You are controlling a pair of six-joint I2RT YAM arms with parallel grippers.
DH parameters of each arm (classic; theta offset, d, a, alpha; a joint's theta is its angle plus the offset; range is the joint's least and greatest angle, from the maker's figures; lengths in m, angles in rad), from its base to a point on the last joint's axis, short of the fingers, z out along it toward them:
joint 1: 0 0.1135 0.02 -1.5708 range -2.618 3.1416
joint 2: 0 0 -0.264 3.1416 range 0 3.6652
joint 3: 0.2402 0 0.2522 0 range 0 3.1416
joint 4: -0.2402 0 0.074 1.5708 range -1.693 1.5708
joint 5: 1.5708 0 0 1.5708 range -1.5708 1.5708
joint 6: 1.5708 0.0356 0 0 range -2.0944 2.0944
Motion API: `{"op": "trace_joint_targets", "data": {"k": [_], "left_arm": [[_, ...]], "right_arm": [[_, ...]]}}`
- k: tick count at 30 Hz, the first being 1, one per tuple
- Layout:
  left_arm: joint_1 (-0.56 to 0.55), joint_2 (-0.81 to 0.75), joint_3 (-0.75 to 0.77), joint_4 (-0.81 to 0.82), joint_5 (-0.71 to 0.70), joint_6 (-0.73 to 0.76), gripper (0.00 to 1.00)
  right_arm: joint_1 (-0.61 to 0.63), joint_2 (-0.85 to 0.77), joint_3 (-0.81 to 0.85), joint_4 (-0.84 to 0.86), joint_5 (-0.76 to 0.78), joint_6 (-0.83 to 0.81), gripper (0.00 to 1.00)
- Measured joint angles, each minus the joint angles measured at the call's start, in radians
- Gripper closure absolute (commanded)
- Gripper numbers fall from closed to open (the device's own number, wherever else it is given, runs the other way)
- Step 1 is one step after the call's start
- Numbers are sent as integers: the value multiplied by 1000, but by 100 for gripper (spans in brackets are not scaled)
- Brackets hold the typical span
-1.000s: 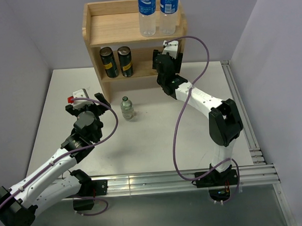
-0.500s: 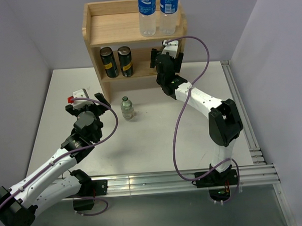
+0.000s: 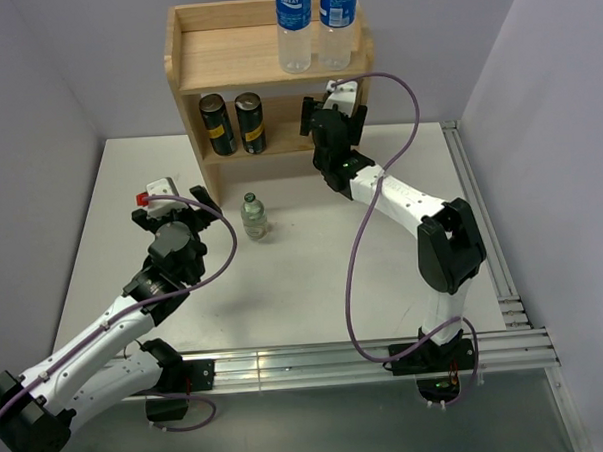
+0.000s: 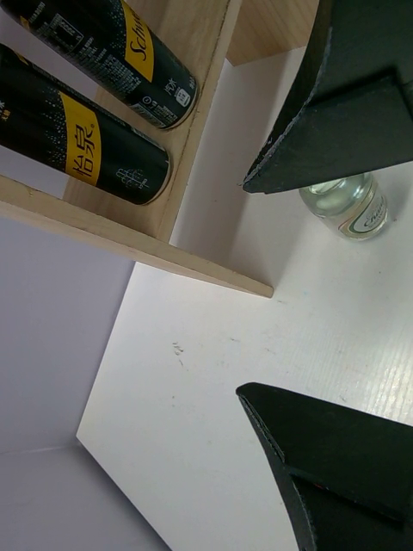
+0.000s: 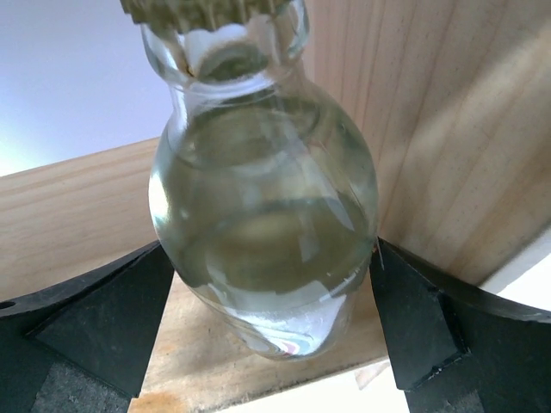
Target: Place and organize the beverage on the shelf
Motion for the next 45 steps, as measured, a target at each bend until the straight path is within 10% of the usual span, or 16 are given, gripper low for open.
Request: {"op": "trace_joint_targets", "data": {"k": [17, 24, 31, 45], "left_arm": [[0, 27, -1, -6, 10, -2, 1], [3, 26, -1, -6, 17, -2, 1], [24, 40, -1, -10, 16, -14, 1], [75, 59, -1, -31, 17, -64, 1]], "right_arm": [[35, -345, -259, -43, 72, 86, 0], [316, -488, -437, -94, 172, 193, 0], [581, -330, -447, -157, 154, 349, 0], [594, -4, -344, -152, 106, 404, 0]]}}
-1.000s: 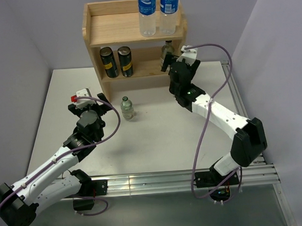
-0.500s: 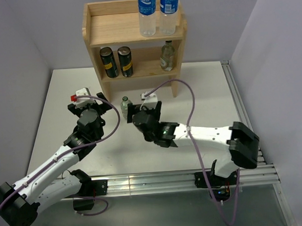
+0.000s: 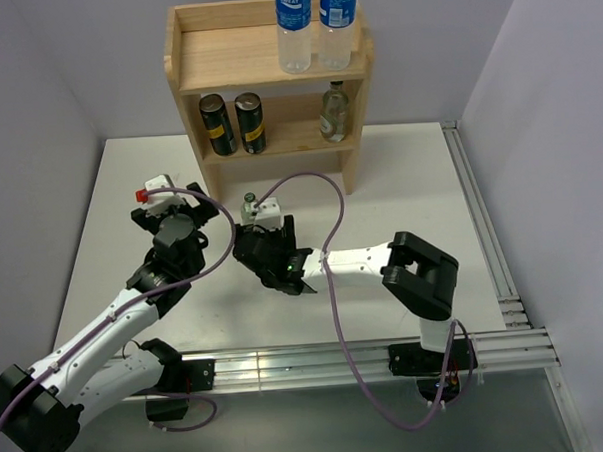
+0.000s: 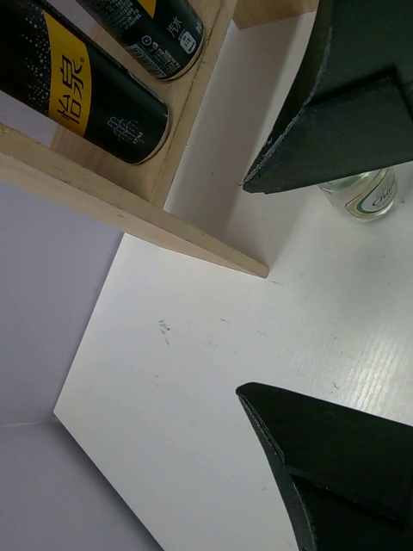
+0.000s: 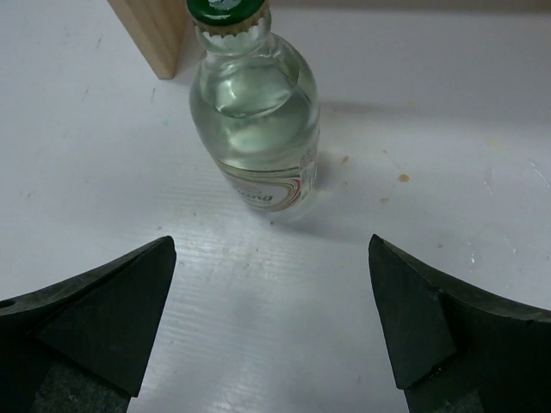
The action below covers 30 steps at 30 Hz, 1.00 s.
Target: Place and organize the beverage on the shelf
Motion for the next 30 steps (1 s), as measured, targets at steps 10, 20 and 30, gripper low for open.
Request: {"op": "trace_joint_targets", "data": {"k": [10, 20, 30], "left_arm": [[27, 0, 0, -11, -45, -54, 1], [85, -17, -10, -63, -148, -151, 1], [95, -13, -10, -74, -156, -165, 1]], "right_arm": [[-95, 108, 83, 80, -52, -31, 0], [-132, 214, 140, 101, -104, -39, 0], [-140, 291, 215, 119, -117, -44, 1]]}}
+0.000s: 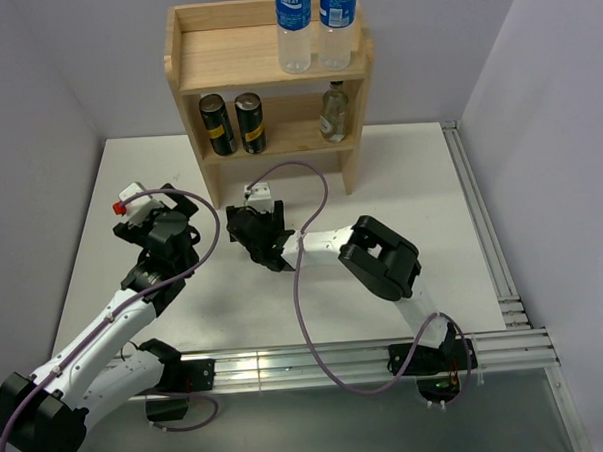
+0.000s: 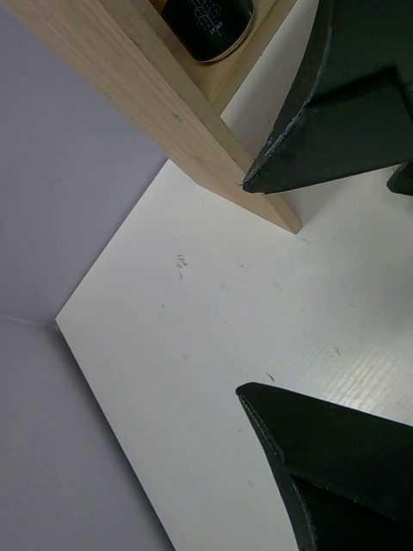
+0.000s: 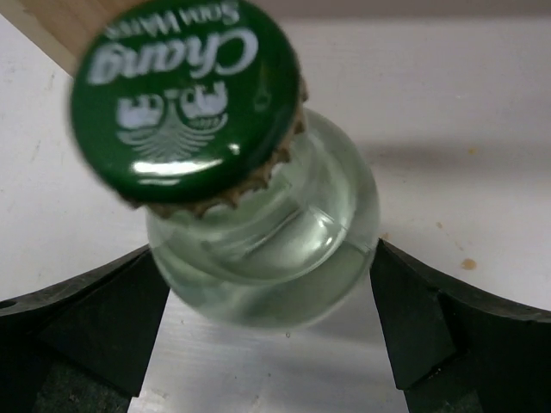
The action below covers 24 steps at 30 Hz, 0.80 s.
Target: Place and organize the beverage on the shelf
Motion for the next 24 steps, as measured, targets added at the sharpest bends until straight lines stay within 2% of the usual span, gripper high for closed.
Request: {"op": "trace_joint_targets", "data": {"k": [7, 13, 14, 16, 17, 19, 20, 22, 23, 24], "left_arm": [[0, 0, -2, 0, 0, 0, 1], [0, 0, -2, -9, 1, -4, 1], [0, 0, -2, -10, 1, -6, 1], [0, 0, -2, -12, 2, -8, 1], [0, 0, -2, -13, 3, -8, 1], [0, 0, -2, -14, 3, -8, 1], [0, 0, -2, -15, 3, -9, 1], [0, 0, -2, -14, 3, -9, 1], [0, 0, -2, -14, 3, -8, 1], [0, 0, -2, -14, 3, -8, 1]], "right_arm": [[-24, 53, 16, 14, -13, -2, 5], [-47, 63, 21, 32, -19, -4, 18], [-49, 63, 21, 34, -20, -4, 24], [-49, 63, 21, 37, -15, -6, 30], [-50, 63, 21, 38, -12, -8, 39], [-51, 63, 21, 41, -12, -8, 48], [-51, 63, 21, 41, -12, -8, 58], [-51, 63, 21, 41, -12, -8, 67], [-51, 63, 21, 41, -11, -8, 81], [-51, 63, 21, 41, -12, -10, 89]]}}
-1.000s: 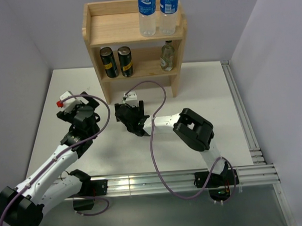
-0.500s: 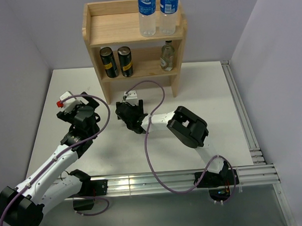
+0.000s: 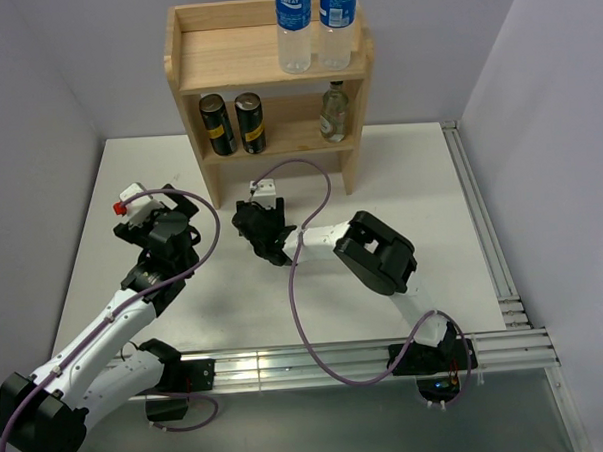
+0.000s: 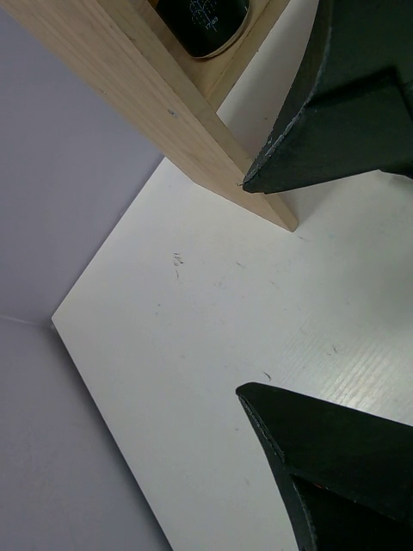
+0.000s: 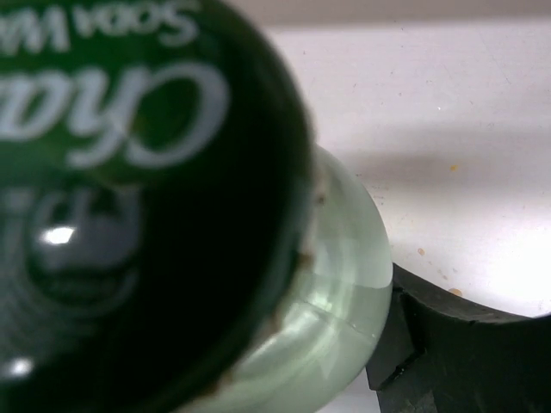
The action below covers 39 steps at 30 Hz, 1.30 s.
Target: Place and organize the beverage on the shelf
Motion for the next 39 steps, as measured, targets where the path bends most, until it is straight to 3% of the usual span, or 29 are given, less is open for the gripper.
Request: {"op": "trace_joint_targets", "data": {"k": [2, 10, 16, 24, 30, 39], "left_arm": [[0, 0, 0, 0, 0, 0, 1], [0, 0, 0, 2, 24, 2, 1], [0, 0, 0, 7, 50, 5, 1], [0, -5, 0, 8, 75, 14, 1], [0, -18, -4, 8, 82, 19, 1], [0, -23, -4, 7, 86, 20, 1]], "right_arm": [[0, 0, 0, 0, 0, -2, 100], [0, -69, -88, -13, 0, -21, 100], [0, -199, -179, -94, 7, -69, 100], [0, -413, -180, -108, 64, -159, 100], [-22, -466, -129, -114, 101, -233, 100], [-151, -466, 64, -171, 105, -334, 100]]}}
